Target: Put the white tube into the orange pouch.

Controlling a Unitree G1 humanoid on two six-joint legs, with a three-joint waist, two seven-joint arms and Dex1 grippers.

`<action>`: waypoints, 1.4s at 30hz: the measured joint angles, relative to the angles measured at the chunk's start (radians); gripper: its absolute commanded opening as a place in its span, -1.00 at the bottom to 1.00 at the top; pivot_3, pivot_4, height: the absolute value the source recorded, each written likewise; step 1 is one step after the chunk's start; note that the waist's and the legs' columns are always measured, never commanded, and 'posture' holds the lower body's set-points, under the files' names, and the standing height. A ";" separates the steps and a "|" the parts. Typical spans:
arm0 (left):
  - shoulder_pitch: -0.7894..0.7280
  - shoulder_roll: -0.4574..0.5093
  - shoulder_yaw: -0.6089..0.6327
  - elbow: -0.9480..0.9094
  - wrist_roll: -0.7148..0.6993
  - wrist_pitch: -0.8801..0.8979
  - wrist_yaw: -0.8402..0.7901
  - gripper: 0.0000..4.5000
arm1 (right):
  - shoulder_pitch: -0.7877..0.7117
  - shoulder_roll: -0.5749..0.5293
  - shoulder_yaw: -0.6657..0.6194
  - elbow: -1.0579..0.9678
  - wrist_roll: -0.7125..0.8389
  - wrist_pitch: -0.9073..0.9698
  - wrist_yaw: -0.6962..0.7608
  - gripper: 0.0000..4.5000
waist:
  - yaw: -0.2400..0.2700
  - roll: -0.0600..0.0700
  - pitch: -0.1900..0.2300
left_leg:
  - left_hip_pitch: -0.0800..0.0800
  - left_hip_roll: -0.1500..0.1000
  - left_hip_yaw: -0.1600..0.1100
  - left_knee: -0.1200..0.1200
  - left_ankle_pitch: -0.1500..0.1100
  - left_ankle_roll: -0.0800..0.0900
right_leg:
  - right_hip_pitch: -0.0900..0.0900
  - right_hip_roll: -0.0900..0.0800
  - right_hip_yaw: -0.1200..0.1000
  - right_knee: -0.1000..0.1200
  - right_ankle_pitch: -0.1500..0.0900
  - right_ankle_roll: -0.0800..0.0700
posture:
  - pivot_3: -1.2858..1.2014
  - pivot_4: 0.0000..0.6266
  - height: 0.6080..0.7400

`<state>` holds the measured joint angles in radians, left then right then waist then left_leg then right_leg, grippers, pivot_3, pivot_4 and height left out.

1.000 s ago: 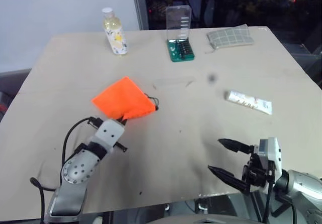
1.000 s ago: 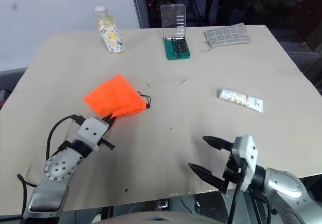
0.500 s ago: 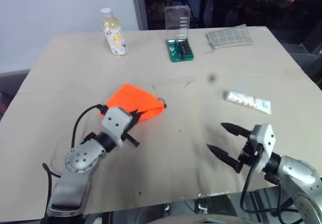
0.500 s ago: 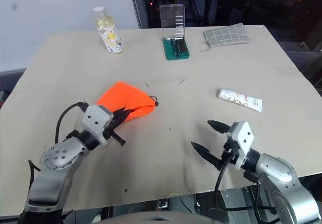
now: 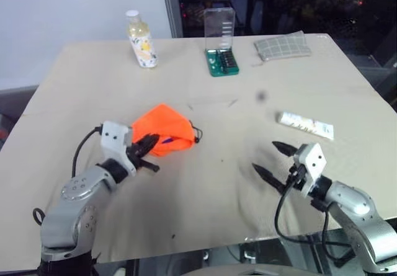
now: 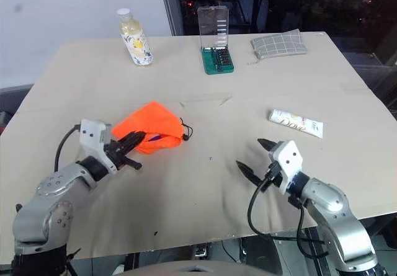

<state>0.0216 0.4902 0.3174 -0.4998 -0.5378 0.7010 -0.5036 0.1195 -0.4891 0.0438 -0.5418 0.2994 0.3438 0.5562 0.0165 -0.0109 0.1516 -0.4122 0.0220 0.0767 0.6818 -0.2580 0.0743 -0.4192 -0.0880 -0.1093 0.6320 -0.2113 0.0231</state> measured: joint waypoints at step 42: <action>-0.092 0.023 -0.015 0.140 -0.248 0.097 -0.033 -0.98 | -0.431 -0.275 0.067 0.806 -0.626 -0.325 -0.237 1.00 | -0.004 -0.002 0.000 | 0.004 -0.002 0.001 0.003 0.000 -0.001 | 0.004 -0.003 0.005 0.002 0.000 0.000 | 0.03 -0.52 1.00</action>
<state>-0.0709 0.5137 0.3025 -0.3596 -0.7857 0.7977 -0.5365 -0.3114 -0.7639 0.1110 0.2645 -0.3262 0.0187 0.3195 0.0124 -0.0125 0.1521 -0.4085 0.0202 0.0779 0.6847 -0.2575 0.0733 -0.4152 -0.0914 -0.1043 0.6341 -0.2114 0.0230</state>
